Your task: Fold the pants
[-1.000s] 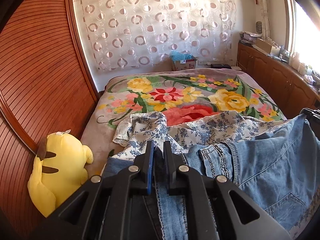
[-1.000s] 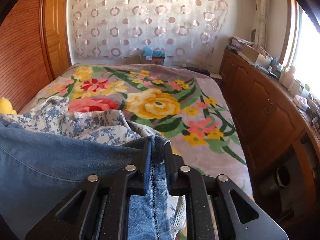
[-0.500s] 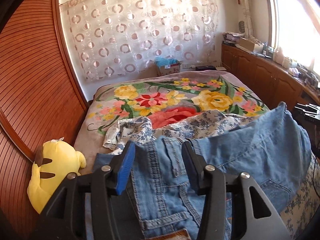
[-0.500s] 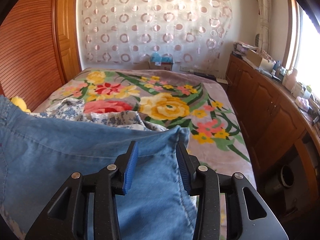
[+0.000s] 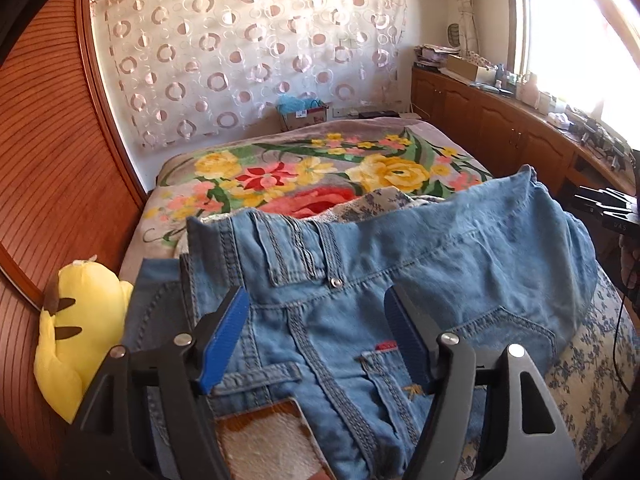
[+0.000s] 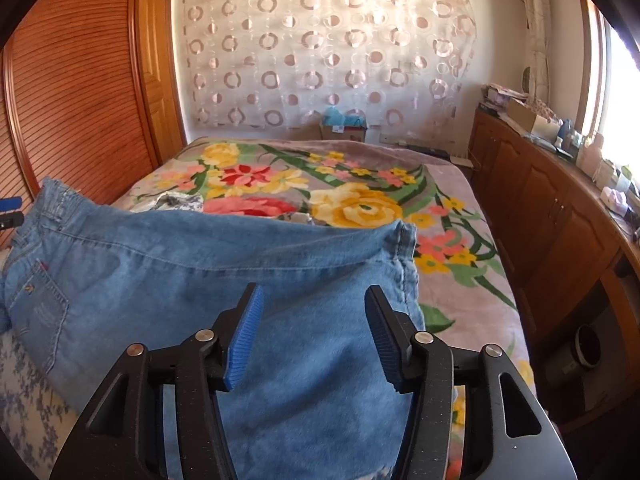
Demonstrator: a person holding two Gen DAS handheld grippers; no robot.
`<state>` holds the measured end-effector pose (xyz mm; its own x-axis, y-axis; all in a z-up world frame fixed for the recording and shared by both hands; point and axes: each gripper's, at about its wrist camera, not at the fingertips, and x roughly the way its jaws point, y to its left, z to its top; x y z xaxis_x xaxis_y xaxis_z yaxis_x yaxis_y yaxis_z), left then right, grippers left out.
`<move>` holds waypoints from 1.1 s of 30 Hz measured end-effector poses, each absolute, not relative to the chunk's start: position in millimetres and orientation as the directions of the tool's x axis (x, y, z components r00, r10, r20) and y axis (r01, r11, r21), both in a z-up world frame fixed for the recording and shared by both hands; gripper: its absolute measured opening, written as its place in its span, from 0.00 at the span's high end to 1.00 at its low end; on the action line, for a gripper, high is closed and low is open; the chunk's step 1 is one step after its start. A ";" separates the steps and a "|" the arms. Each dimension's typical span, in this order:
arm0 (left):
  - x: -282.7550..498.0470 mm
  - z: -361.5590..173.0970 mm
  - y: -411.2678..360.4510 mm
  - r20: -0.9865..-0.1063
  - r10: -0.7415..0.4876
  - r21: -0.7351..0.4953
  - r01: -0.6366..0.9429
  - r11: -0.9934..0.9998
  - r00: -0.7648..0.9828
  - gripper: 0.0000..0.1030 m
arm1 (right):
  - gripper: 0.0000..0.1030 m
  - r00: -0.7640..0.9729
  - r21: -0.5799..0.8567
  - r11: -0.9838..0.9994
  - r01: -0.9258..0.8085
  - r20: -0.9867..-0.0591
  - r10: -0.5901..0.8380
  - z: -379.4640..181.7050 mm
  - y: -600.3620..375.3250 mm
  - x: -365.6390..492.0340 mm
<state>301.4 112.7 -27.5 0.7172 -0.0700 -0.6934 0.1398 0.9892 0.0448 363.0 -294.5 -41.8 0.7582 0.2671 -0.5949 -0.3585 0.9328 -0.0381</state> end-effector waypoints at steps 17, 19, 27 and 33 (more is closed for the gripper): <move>241.0 -47.4 109.3 -0.712 -0.084 0.033 0.152 0.988 0.697 0.31 | 0.41 0.711 0.023 0.922 -0.387 -0.630 0.314 -59.3 -290.3 290.9; 232.9 -49.7 112.7 -0.713 -0.087 0.025 0.149 0.989 0.696 0.31 | 0.41 0.702 0.029 0.916 -0.399 -0.633 0.326 -61.4 -285.3 279.9; 198.5 -52.1 124.6 -0.703 -0.087 0.019 0.141 0.990 0.706 0.32 | 0.41 0.696 0.028 0.900 -0.434 -0.624 0.355 -60.3 -260.5 240.4; 177.8 -50.2 124.2 -0.690 -0.092 0.027 0.153 0.988 0.718 0.32 | 0.41 0.691 0.050 0.894 -0.445 -0.616 0.379 -68.0 -242.8 215.9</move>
